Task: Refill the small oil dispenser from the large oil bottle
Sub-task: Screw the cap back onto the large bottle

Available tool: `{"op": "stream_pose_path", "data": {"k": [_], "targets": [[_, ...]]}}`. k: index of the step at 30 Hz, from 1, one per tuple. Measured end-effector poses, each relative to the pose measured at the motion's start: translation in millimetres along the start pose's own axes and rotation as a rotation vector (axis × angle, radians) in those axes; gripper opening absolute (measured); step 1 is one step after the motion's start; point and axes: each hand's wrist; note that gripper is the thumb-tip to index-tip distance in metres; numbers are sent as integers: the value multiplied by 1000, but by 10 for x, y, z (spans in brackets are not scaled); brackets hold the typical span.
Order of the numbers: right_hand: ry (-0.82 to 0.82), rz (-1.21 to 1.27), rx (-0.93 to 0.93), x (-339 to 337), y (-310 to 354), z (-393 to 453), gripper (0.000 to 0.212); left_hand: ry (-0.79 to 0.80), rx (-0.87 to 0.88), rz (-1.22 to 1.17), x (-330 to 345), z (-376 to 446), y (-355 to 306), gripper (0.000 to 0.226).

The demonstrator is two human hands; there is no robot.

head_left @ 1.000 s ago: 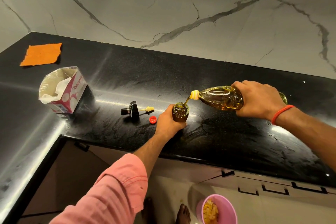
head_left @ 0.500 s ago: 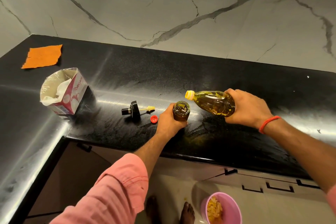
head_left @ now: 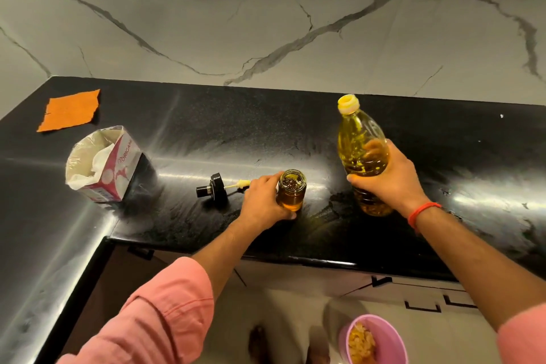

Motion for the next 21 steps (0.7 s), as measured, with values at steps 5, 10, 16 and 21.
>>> {"op": "stream_pose_path", "data": {"k": [5,10,16,21], "targets": [[-137,226,18,107,-68,3,67,81,-47,371,-185,-47,225,85],[-194,350,36,283,-115,-41,75,66,-22,542,-229,-126,337,61],[-226,385,23,447,-182,-128,72,40,17,563,-242,-152,385,46],[-241,376,14,536,-255,-214,72,-3,26,512,-258,-180,408,41]]}}
Point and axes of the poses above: each hand's wrist, its own z-axis towards the middle knuckle, its own x-axis out of the palm, y = z × x, and after that the axes turned 11 degrees about y, right-handed
